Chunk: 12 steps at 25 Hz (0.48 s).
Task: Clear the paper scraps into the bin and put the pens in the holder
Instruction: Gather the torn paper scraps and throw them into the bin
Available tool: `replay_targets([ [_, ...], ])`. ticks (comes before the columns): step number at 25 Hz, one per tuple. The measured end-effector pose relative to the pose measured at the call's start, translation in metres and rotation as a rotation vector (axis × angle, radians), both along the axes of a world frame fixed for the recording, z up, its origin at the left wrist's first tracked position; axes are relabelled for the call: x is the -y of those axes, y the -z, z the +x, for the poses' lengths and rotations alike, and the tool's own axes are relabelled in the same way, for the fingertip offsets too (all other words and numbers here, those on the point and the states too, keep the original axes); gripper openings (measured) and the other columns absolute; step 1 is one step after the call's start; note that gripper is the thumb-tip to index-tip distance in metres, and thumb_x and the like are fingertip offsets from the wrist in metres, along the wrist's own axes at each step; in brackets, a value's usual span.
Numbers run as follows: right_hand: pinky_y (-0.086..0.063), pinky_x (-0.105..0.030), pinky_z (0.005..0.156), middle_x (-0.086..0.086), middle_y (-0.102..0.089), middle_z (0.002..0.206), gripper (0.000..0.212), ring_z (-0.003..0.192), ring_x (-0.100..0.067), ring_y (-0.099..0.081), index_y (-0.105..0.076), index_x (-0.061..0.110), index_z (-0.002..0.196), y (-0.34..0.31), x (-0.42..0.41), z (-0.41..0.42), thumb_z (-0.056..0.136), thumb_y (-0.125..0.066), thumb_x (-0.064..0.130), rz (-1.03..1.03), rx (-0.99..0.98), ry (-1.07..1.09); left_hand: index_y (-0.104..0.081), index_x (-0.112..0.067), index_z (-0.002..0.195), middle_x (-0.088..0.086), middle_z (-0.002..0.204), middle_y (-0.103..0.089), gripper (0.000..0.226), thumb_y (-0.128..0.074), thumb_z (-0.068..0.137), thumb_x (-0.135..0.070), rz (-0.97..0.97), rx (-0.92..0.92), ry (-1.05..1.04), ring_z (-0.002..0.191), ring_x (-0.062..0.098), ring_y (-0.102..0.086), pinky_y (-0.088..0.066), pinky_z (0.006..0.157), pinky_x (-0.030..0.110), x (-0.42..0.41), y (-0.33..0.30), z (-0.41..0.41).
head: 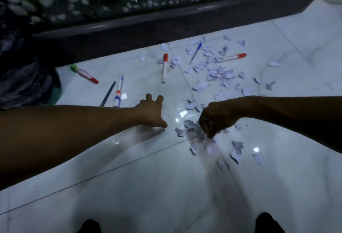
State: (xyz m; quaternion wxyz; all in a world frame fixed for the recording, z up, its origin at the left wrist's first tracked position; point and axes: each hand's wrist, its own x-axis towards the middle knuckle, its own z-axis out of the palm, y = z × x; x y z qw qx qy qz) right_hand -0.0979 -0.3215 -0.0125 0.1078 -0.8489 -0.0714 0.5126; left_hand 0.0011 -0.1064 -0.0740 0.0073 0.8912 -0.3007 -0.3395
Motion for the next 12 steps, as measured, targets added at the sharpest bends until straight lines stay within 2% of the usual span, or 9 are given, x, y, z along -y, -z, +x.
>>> replay_targets([
  [2, -0.061, -0.040, 0.081, -0.006, -0.072, 0.094, 0.023, 0.083, -0.018, -0.068, -0.072, 0.012, 0.105, 0.003, 0.009, -0.037, 0.085, -0.076, 0.022, -0.041, -0.265, 0.068, -0.017, -0.018, 0.150, 0.021, 0.146, -0.023, 0.108, -0.079, 0.070, -0.057, 0.028, -0.036, -0.017, 0.124, 0.042, -0.047, -0.048, 0.095, 0.041, 0.018, 0.000, -0.014],
  [4, -0.057, -0.039, 0.085, -0.005, -0.068, 0.092, 0.032, 0.088, -0.020, -0.065, -0.067, 0.010, 0.116, 0.015, 0.007, -0.073, 0.087, -0.074, 0.023, -0.115, -0.406, -0.022, -0.018, -0.018, 0.148, 0.020, 0.146, -0.022, 0.107, -0.080, 0.070, -0.055, -0.004, -0.098, -0.014, 0.122, 0.041, -0.049, -0.050, 0.096, 0.042, 0.031, 0.003, -0.027],
  [5, -0.055, -0.038, 0.088, -0.006, -0.068, 0.097, 0.037, 0.094, -0.022, -0.064, -0.065, 0.010, 0.122, 0.020, 0.005, -0.089, 0.089, -0.072, 0.026, -0.148, -0.429, -0.106, -0.020, -0.019, 0.147, 0.019, 0.145, -0.024, 0.104, -0.081, 0.070, -0.054, -0.041, -0.143, 0.001, 0.119, 0.038, -0.051, -0.051, 0.094, 0.041, 0.036, 0.005, -0.034],
  [7, -0.045, -0.028, 0.088, -0.011, -0.067, 0.116, 0.045, 0.108, -0.027, -0.061, -0.061, 0.009, 0.127, 0.027, 0.002, -0.112, 0.090, -0.070, 0.032, -0.152, -0.299, -0.249, -0.025, -0.022, 0.146, 0.013, 0.142, -0.029, 0.097, -0.081, 0.072, -0.049, -0.120, -0.250, 0.072, 0.108, 0.029, -0.056, -0.052, 0.087, 0.034, 0.047, 0.005, -0.050],
  [8, -0.044, -0.027, 0.085, -0.010, -0.066, 0.119, 0.044, 0.110, -0.027, -0.060, -0.061, 0.009, 0.126, 0.028, 0.003, -0.115, 0.089, -0.070, 0.032, -0.125, -0.194, -0.246, -0.026, -0.024, 0.146, 0.011, 0.140, -0.032, 0.094, -0.081, 0.073, -0.046, -0.151, -0.297, 0.120, 0.104, 0.025, -0.057, -0.052, 0.084, 0.032, 0.052, 0.004, -0.058],
  [10, -0.047, -0.030, 0.086, -0.009, -0.065, 0.118, 0.040, 0.109, -0.024, -0.060, -0.061, 0.011, 0.124, 0.025, 0.006, -0.110, 0.089, -0.070, 0.027, -0.044, 0.019, -0.152, -0.028, -0.026, 0.146, 0.008, 0.137, -0.035, 0.090, -0.081, 0.074, -0.039, -0.204, -0.352, 0.180, 0.102, 0.022, -0.058, -0.054, 0.085, 0.033, 0.058, 0.001, -0.067],
  [12, -0.047, -0.031, 0.081, -0.006, -0.064, 0.115, 0.039, 0.105, -0.022, -0.060, -0.060, 0.014, 0.125, 0.021, 0.011, -0.095, 0.089, -0.068, 0.027, -0.017, 0.163, -0.102, -0.027, -0.025, 0.147, 0.007, 0.138, -0.034, 0.090, -0.081, 0.075, -0.038, -0.231, -0.341, 0.208, 0.102, 0.022, -0.058, -0.054, 0.088, 0.035, 0.059, -0.001, -0.066],
])
